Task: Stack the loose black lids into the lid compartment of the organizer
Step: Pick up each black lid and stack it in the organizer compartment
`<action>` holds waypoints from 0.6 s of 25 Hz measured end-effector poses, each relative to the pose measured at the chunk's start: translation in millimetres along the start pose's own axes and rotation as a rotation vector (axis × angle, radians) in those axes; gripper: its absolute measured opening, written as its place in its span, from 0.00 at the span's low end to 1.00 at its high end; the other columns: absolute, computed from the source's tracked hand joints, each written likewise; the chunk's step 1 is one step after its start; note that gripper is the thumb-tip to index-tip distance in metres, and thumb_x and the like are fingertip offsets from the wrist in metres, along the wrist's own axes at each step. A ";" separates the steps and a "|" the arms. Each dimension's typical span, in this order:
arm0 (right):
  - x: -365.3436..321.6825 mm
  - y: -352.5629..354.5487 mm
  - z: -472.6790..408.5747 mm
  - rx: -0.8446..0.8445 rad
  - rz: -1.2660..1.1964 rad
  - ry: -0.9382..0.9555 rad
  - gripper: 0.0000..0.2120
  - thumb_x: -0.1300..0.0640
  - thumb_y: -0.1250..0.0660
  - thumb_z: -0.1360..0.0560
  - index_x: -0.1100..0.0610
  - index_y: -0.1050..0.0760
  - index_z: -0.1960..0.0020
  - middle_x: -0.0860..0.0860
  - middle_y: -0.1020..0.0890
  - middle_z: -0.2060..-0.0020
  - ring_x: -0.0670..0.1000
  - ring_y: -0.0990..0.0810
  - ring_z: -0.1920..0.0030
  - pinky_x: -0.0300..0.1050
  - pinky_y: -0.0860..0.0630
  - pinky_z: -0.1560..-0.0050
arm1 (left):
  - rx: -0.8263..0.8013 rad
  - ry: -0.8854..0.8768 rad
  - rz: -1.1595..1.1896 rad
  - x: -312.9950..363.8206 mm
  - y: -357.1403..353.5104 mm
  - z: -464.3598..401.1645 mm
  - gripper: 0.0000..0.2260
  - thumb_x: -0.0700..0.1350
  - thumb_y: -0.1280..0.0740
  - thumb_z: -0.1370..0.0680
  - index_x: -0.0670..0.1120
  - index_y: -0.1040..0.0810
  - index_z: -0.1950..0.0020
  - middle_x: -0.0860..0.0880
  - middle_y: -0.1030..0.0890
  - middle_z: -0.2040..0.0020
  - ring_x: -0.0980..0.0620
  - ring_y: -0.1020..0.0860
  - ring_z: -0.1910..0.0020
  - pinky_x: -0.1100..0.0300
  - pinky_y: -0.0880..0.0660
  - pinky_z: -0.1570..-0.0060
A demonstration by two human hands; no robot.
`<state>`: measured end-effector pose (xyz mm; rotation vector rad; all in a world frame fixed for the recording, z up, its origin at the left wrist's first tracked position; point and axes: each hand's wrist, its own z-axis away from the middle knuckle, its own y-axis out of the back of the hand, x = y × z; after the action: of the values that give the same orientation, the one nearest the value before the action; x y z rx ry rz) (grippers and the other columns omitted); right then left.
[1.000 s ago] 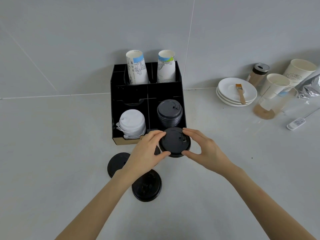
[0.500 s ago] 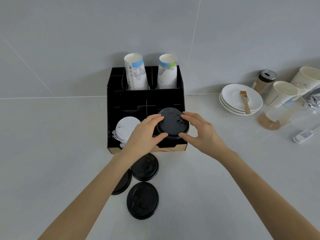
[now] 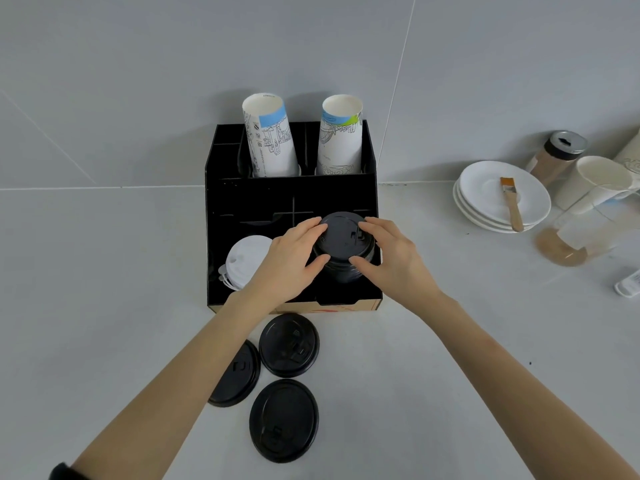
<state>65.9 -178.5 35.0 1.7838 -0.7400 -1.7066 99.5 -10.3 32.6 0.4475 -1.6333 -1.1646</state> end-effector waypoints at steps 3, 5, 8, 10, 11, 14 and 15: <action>2.3 -3.9 1.0 -0.021 0.053 -0.001 0.24 0.59 0.34 0.28 0.59 0.37 0.34 0.55 0.34 0.31 0.53 0.37 0.32 0.33 0.43 0.38 | -0.030 -0.006 -0.028 -3.3 -4.8 -0.6 0.24 0.46 0.38 0.24 0.43 0.41 0.31 0.44 0.39 0.27 0.46 0.39 0.29 0.48 0.39 0.29; 3.1 -6.7 3.1 -0.008 0.084 -0.011 0.24 0.59 0.34 0.28 0.59 0.37 0.34 0.55 0.34 0.31 0.55 0.38 0.31 0.42 0.40 0.33 | -0.022 -0.003 -0.026 -2.6 -7.1 -1.5 0.25 0.47 0.37 0.24 0.43 0.41 0.31 0.44 0.39 0.27 0.46 0.39 0.29 0.48 0.39 0.30; 3.7 -9.4 5.7 0.008 0.100 -0.031 0.24 0.58 0.35 0.27 0.59 0.37 0.34 0.55 0.34 0.31 0.56 0.38 0.31 0.50 0.38 0.32 | -0.014 0.010 -0.009 0.5 -9.7 -1.5 0.24 0.46 0.38 0.24 0.43 0.41 0.31 0.44 0.39 0.27 0.46 0.39 0.29 0.47 0.39 0.30; 2.5 -9.5 6.8 0.005 0.108 -0.038 0.24 0.58 0.35 0.27 0.59 0.37 0.33 0.55 0.35 0.30 0.56 0.38 0.31 0.52 0.37 0.32 | -0.016 0.015 -0.007 1.0 -10.2 -0.8 0.24 0.46 0.38 0.24 0.43 0.41 0.30 0.44 0.39 0.27 0.46 0.39 0.29 0.47 0.38 0.30; 1.7 -9.4 7.6 0.005 0.115 -0.038 0.24 0.58 0.35 0.27 0.59 0.38 0.33 0.55 0.35 0.30 0.56 0.38 0.31 0.52 0.36 0.32 | -0.020 0.014 -0.002 1.0 -9.7 -0.4 0.24 0.46 0.38 0.24 0.43 0.41 0.30 0.44 0.40 0.27 0.46 0.39 0.29 0.47 0.38 0.30; -2.7 -7.0 8.8 0.002 0.133 -0.030 0.24 0.58 0.36 0.27 0.59 0.38 0.33 0.55 0.36 0.29 0.56 0.38 0.31 0.51 0.36 0.33 | -0.034 0.003 -0.012 1.4 -5.3 1.8 0.24 0.45 0.38 0.23 0.43 0.42 0.30 0.43 0.42 0.26 0.45 0.39 0.29 0.48 0.38 0.30; -4.9 -5.3 9.3 0.004 0.132 -0.025 0.24 0.58 0.36 0.27 0.59 0.38 0.33 0.55 0.36 0.29 0.56 0.37 0.31 0.50 0.36 0.33 | -0.031 0.003 -0.018 1.4 -3.2 3.4 0.24 0.44 0.38 0.23 0.43 0.43 0.30 0.43 0.42 0.26 0.45 0.39 0.29 0.49 0.38 0.30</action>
<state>56.5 -171.5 34.3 1.6800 -0.8527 -1.6438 95.2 -11.2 30.6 0.4452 -1.6091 -1.2009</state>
